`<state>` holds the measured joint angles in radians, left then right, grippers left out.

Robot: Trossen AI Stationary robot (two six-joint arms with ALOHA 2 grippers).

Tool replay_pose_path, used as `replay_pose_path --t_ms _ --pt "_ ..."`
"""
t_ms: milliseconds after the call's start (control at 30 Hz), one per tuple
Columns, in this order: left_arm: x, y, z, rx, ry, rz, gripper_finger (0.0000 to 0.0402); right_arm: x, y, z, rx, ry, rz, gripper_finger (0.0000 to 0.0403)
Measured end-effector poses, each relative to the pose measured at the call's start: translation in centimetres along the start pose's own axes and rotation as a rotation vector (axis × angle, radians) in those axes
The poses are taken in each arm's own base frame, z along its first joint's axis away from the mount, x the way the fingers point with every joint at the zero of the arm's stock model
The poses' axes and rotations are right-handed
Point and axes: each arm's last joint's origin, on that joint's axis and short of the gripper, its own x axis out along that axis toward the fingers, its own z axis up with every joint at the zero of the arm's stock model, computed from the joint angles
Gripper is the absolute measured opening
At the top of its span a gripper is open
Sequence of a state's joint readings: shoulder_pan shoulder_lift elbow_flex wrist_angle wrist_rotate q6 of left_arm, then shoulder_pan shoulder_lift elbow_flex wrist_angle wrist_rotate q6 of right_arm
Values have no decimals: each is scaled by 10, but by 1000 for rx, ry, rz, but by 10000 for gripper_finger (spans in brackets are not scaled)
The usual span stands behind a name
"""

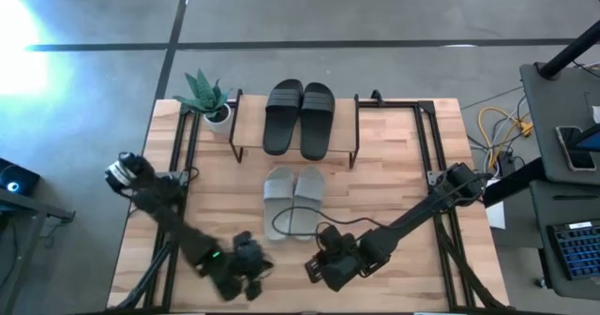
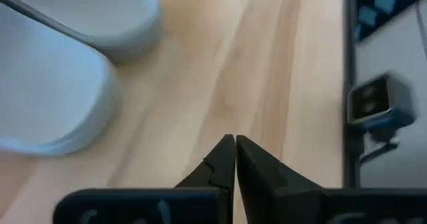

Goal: Pick and place slides into the shelf
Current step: Put the gray slippers under the shelf

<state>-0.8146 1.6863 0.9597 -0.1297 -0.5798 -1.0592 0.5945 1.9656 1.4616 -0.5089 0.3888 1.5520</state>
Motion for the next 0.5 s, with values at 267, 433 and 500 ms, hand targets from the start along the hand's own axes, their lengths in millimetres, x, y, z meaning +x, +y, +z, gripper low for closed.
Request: replay_pose_path --t_ms 267,433,500 --pt "-22 2 -32 -179 -272 92 0 5 -6 1 186 -156 26 9" --pt "-23 3 -33 -180 -262 87 0 23 -28 -3 246 -68 15 9" --pt "-28 2 -32 -180 -259 78 0 31 -34 -5 266 -38 65 9"
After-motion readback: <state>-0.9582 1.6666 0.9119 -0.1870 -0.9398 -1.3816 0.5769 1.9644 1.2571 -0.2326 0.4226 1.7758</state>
